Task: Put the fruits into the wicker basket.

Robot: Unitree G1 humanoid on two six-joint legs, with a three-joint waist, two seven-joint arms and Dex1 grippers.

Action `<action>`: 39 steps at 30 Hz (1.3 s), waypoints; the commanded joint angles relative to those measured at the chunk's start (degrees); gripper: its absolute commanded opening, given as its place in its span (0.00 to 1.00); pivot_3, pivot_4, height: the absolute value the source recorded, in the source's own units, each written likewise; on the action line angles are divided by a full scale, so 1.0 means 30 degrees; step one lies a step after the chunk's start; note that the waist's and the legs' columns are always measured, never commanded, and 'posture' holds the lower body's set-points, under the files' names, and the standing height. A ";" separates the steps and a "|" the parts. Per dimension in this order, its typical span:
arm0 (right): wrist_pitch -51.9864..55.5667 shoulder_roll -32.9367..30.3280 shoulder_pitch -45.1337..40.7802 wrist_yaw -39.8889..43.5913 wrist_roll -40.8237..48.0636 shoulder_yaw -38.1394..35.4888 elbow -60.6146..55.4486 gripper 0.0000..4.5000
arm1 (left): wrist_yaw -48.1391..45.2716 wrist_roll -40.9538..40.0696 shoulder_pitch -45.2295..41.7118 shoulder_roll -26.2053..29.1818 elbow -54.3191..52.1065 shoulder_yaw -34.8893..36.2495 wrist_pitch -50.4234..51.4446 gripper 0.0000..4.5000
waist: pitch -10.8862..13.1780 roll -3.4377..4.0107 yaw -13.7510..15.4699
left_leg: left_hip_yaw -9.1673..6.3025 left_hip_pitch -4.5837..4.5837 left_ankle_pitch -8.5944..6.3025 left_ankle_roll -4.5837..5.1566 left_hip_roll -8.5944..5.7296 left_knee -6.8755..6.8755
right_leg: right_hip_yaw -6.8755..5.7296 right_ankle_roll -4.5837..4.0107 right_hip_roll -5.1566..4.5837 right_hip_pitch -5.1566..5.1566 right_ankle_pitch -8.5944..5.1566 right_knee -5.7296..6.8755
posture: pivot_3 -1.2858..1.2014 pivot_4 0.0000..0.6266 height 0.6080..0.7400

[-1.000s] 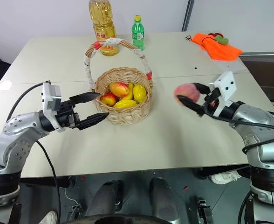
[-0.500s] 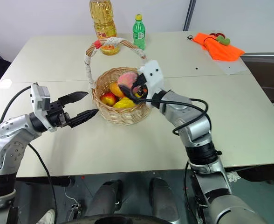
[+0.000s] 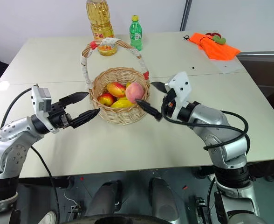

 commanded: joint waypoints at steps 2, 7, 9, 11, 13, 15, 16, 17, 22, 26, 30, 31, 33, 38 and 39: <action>-0.2463 0.1586 -0.2179 -0.1304 -0.2127 0.0925 0.3223 0.99 | 0.0072 -0.0164 -0.0535 -0.0186 -0.0208 0.0032 -0.0266 1.00 | -0.0001 0.0000 0.0031 | -0.0015 0.0024 0.0000 0.0000 0.0052 -0.0011 | 0.0023 -0.0010 0.0080 0.0004 0.0002 0.0004 | 0.52 0.24 1.00; -0.4437 0.2956 -0.3353 -0.2160 -0.3283 0.0738 0.6366 0.82 | 0.0594 -0.0277 -0.0468 -0.0383 -0.0828 0.0223 -0.0136 1.00 | 0.0000 0.0000 0.0068 | -0.0006 0.0033 -0.0002 0.0005 0.0133 -0.0048 | 0.0028 0.0051 0.0155 -0.0011 0.0036 0.0018 | 0.52 0.24 1.00; -0.4395 0.3040 -0.3177 -0.1874 -0.2710 0.0274 0.5855 0.60 | 0.0740 -0.0314 -0.0185 -0.0361 -0.1046 0.0394 -0.0124 1.00 | 0.0001 0.0001 0.0103 | -0.0003 0.0029 -0.0003 0.0007 0.0137 -0.0052 | 0.0028 0.0052 0.0155 -0.0014 0.0036 0.0017 | 0.52 0.24 1.00; -0.4252 0.2835 -0.2907 -0.1579 -0.2408 0.0027 0.5104 0.35 | 0.0821 -0.0338 0.0016 -0.0345 -0.1151 0.0443 -0.0130 1.00 | 0.0001 0.0002 0.0115 | 0.0005 0.0024 -0.0004 0.0007 0.0140 -0.0050 | 0.0031 0.0053 0.0151 -0.0019 0.0037 0.0016 | 0.52 0.24 1.00; -0.4226 0.2545 -0.2701 -0.1541 -0.2491 -0.0122 0.4565 0.13 | 0.0898 -0.0336 0.0080 -0.0337 -0.1208 0.0378 -0.0158 1.00 | 0.0001 0.0002 0.0141 | 0.0005 0.0024 -0.0004 0.0007 0.0141 -0.0047 | 0.0030 0.0048 0.0152 -0.0019 0.0035 0.0015 | 0.52 0.24 1.00; -0.3988 0.1923 -0.2352 -0.1657 -0.2371 -0.0792 0.3715 0.01 | 0.0955 -0.0295 -0.0039 -0.0370 -0.1121 0.0258 -0.0197 1.00 | 0.0004 0.0007 0.0152 | 0.0006 0.0023 -0.0004 0.0007 0.0142 -0.0041 | 0.0030 0.0009 0.0153 -0.0018 0.0014 0.0014 | 0.52 0.24 1.00; -0.3865 0.1494 -0.2093 -0.1928 -0.2402 -0.1374 0.3337 0.01 | 0.0964 -0.0262 -0.0117 -0.0392 -0.1055 0.0196 -0.0225 1.00 | 0.0004 0.0006 0.0158 | 0.0015 0.0023 -0.0004 0.0006 0.0141 -0.0040 | 0.0032 -0.0006 0.0150 -0.0018 0.0006 0.0014 | 0.52 0.24 1.00; -0.3777 0.1214 -0.1920 -0.2129 -0.2406 -0.1748 0.3116 0.01 | 0.0971 -0.0245 -0.0166 -0.0406 -0.1015 0.0161 -0.0242 1.00 | 0.0004 0.0006 0.0172 | 0.0016 0.0023 -0.0004 0.0007 0.0141 -0.0039 | 0.0034 -0.0006 0.0150 -0.0018 0.0005 0.0014 | 0.52 0.24 1.00; -0.3753 -0.1625 -0.0349 -0.4181 -0.3388 -0.5904 0.3704 0.01 | 0.0720 0.0006 -0.0545 -0.0595 -0.0389 -0.0239 -0.0502 1.00 | 0.0004 0.0006 0.0209 | 0.0031 0.0007 -0.0004 0.0007 0.0139 -0.0036 | 0.0037 -0.0008 0.0147 -0.0019 0.0003 -0.0006 | 0.52 0.24 1.00; -0.4634 -0.2799 0.0290 -0.5081 -0.4062 -0.7351 0.5651 0.01 | 0.0519 0.0244 -0.1023 -0.0952 0.0091 -0.0703 -0.0675 1.00 | 0.0003 0.0005 0.0126 | 0.0074 0.0024 -0.0004 0.0008 0.0137 -0.0044 | 0.0078 -0.0010 0.0153 -0.0019 0.0003 -0.0011 | 0.52 0.24 1.00; -0.5485 -0.3066 0.0156 -0.4915 -0.4080 -0.7869 0.7057 0.01 | 0.0393 0.0473 -0.1270 -0.1167 0.0354 -0.0957 -0.0832 1.00 | 0.0003 0.0009 -0.0276 | 0.0279 0.0147 -0.0034 0.0060 0.0187 -0.0083 | 0.0273 -0.0025 0.0214 -0.0020 0.0011 0.0008 | 0.52 0.24 1.00; -0.5632 -0.3126 0.0161 -0.4827 -0.4039 -0.7920 0.7225 0.22 | 0.0356 0.0518 -0.1287 -0.1190 0.0380 -0.0970 -0.0862 1.00 | 0.0003 0.0010 -0.0356 | 0.0281 0.0148 -0.0040 0.0070 0.0200 -0.0080 | 0.0279 -0.0024 0.0231 -0.0019 0.0011 0.0012 | 0.52 0.24 1.00; -0.5813 -0.3327 0.0399 -0.4663 -0.4005 -0.8057 0.7267 0.41 | 0.0291 0.0597 -0.1315 -0.1199 0.0454 -0.0938 -0.0869 1.00 | 0.0003 0.0010 -0.0407 | 0.0286 0.0147 -0.0056 0.0097 0.0226 -0.0068 | 0.0305 -0.0011 0.0273 -0.0021 0.0018 0.0013 | 0.52 0.24 1.00; -0.6449 -0.3942 0.2898 -0.2829 -0.2966 -0.9202 0.5557 0.62 | 0.0665 0.1054 -0.0861 -0.0878 0.0778 -0.0565 -0.0688 1.00 | 0.0002 0.0008 -0.0205 | 0.0304 0.0136 -0.0095 0.0164 0.0265 -0.0055 | 0.0325 0.0034 0.0316 -0.0027 0.0037 -0.0005 | 0.52 0.24 1.00; -0.6523 -0.3972 0.3474 -0.2333 -0.2454 -0.9609 0.5236 0.62 | 0.0710 0.1312 -0.0695 -0.0737 0.0951 -0.0499 -0.0759 1.00 | 0.0002 0.0008 -0.0175 | 0.0304 0.0134 -0.0107 0.0184 0.0267 -0.0056 | 0.0327 0.0039 0.0321 -0.0028 0.0036 -0.0013 | 0.52 0.24 1.00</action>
